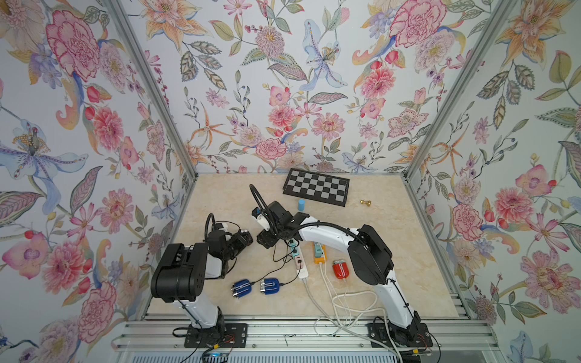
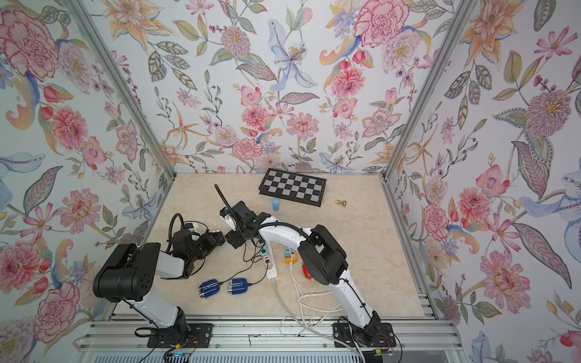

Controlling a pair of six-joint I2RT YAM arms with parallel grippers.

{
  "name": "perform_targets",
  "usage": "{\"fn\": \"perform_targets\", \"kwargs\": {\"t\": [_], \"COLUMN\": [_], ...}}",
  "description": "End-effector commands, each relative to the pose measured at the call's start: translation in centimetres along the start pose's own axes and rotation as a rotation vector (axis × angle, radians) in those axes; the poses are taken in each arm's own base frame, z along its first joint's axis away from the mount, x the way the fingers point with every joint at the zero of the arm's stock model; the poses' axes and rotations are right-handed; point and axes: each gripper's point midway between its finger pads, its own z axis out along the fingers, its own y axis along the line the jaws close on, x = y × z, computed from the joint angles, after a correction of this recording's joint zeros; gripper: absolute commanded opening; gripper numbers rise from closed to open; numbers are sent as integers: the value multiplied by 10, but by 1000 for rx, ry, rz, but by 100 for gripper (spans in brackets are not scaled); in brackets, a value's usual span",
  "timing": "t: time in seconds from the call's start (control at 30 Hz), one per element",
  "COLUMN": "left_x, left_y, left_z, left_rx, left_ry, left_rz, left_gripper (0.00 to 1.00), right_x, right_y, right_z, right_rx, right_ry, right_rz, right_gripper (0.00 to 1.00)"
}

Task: Unplug the electric shaver
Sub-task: Place the electric shaver at the center of the board.

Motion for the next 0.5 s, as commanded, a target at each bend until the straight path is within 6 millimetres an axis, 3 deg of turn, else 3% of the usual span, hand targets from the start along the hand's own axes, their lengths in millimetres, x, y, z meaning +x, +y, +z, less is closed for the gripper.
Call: {"fn": "perform_targets", "kwargs": {"t": [0.0,0.4,0.47], "left_x": [-4,-2,-1], "left_y": [4,11,14], "left_z": [-5,-12,-14], "left_rx": [-25,-79,-108], "left_ry": [-24,-17,-13], "left_rz": [46,75,88], "left_gripper": [32,68,80], "right_x": [-30,-11,-8], "right_y": [-6,-51,-55], "right_z": [-37,-59,-63], "right_rx": [-16,71,86], "right_ry": [-69,-29,-27], "right_rz": [52,150,158], "right_gripper": [71,71,72]}}
